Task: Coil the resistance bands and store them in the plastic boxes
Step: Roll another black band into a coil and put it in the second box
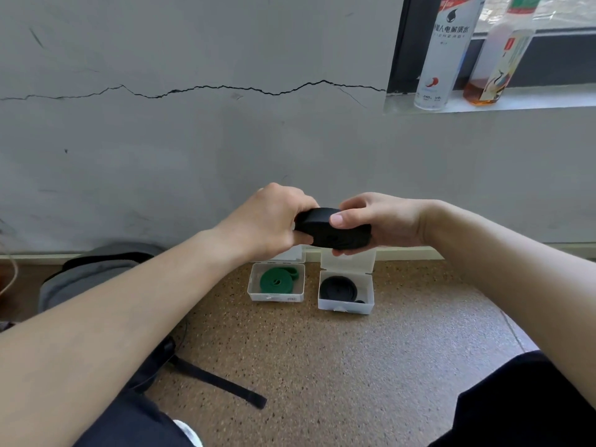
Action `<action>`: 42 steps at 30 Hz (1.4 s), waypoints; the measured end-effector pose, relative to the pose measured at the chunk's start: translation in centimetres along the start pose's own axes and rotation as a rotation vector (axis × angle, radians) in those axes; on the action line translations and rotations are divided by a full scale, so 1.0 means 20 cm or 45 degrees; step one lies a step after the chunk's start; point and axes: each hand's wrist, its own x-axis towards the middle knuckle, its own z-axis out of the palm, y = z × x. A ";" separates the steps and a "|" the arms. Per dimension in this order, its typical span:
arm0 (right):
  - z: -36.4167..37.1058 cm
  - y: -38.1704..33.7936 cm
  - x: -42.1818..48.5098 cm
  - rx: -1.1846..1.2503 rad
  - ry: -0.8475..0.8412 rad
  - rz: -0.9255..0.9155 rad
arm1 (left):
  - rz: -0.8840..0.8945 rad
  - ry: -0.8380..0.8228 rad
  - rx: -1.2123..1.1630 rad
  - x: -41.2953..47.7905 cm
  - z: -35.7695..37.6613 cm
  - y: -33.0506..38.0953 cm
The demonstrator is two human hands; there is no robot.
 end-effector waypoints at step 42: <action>-0.30 1.27 0.88 0.241 0.506 0.736 | -1.099 -0.416 -0.333 0.08 1.69 -0.49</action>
